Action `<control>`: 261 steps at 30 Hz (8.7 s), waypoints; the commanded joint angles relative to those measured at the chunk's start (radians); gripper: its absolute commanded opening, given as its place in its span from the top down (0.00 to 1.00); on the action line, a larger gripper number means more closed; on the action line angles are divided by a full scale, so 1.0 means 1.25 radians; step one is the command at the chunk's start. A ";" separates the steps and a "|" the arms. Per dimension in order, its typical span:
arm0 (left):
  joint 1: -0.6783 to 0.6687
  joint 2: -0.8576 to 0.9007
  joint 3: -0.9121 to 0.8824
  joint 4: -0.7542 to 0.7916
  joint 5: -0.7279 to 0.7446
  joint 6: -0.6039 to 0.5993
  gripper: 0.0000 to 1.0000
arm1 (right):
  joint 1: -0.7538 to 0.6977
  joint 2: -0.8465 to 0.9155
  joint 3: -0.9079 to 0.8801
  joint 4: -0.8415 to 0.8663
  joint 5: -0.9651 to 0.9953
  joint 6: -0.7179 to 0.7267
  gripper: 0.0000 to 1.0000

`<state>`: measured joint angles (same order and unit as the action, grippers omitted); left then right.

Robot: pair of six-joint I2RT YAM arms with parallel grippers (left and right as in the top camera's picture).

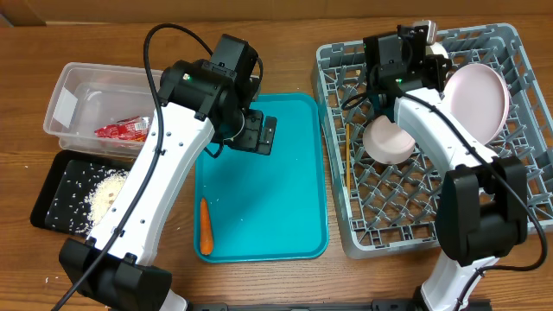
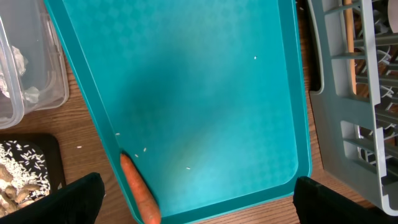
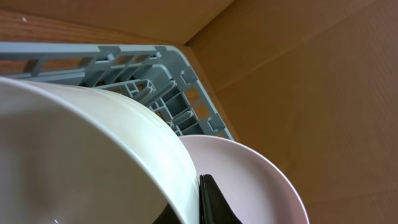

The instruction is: Sort waste into correct bins and load items into the dishwasher

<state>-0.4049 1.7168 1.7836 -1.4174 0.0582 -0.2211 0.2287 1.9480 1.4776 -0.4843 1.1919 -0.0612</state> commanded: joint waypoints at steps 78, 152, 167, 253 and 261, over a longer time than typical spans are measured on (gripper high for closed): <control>0.016 -0.021 0.016 -0.032 -0.014 0.003 0.06 | 0.233 -0.048 0.002 -0.195 -0.232 0.096 0.00; 0.078 -0.033 0.050 0.060 -0.067 -0.045 0.00 | 0.261 -0.106 0.022 -0.357 -1.332 0.241 0.00; 0.078 -0.033 0.050 0.060 -0.068 -0.045 0.00 | 0.189 -0.106 0.022 -0.441 -1.267 0.238 0.00; 0.222 -0.038 -0.688 0.242 0.039 -0.282 0.91 | 0.168 -0.105 0.022 -0.328 -1.235 0.238 0.00; 0.384 -0.103 -0.492 0.088 -0.014 -0.294 0.92 | 0.168 -0.105 0.022 -0.328 -1.235 0.238 0.00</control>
<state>0.0025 1.6482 1.0962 -1.2785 0.0742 -0.5713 0.4366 1.8206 1.4929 -0.9001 -0.3580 0.2382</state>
